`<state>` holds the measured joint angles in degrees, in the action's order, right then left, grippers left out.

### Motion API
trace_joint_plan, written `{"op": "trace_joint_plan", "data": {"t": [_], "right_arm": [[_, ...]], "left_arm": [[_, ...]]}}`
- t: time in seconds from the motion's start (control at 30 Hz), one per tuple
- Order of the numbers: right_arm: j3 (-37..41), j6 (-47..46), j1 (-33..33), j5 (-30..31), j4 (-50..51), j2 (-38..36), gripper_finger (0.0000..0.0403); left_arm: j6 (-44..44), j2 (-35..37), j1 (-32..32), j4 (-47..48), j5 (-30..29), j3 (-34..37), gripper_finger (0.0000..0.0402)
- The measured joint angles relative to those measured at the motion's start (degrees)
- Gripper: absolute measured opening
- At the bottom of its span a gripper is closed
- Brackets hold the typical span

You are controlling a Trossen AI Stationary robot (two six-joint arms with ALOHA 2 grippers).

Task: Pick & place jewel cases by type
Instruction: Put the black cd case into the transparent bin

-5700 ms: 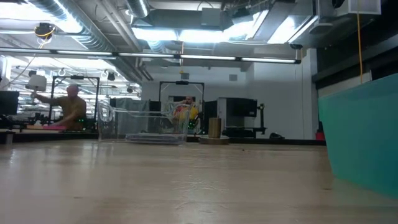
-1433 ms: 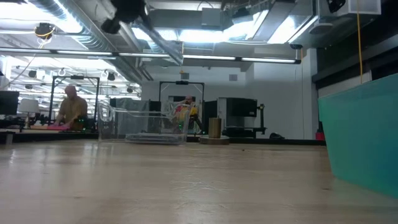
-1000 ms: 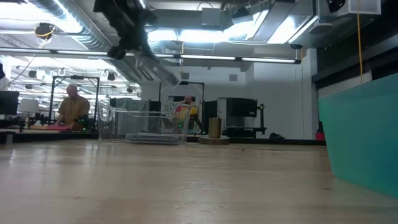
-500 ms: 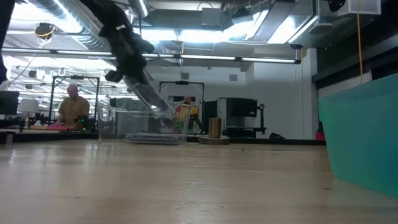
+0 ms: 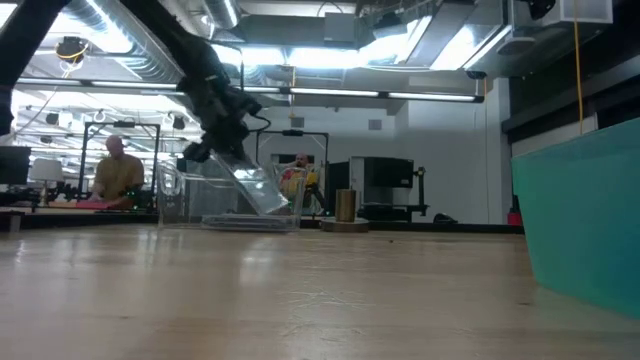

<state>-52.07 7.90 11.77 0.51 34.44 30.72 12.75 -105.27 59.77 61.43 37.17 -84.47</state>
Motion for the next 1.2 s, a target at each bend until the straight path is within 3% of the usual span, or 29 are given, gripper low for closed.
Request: {"op": "trace_joint_plan", "data": {"t": [0.33, 0.57, 0.8, 1.2], "right_arm": [[0.0, 1.52, 0.02, 0.04, 0.05, 0.0, 0.0006], [0.0, 1.84, 0.01, 0.04, 0.33, 0.01, 0.0006], [0.0, 3.13, 0.01, 0.01, 0.36, 0.01, 0.0006], [0.0, 4.42, 0.02, -0.04, 1.76, 0.01, 0.0006]], "left_arm": [[5.48, -1.56, -1.88, -9.68, 1.16, 0.0, 0.0032], [6.98, -1.56, -3.01, -10.25, 1.28, 1.6, 0.0052], [7.14, -1.56, -6.12, -10.94, 1.47, 5.37, 0.0093], [10.53, 0.2, -6.3, -11.06, 0.49, 5.51, 0.0192]]}}
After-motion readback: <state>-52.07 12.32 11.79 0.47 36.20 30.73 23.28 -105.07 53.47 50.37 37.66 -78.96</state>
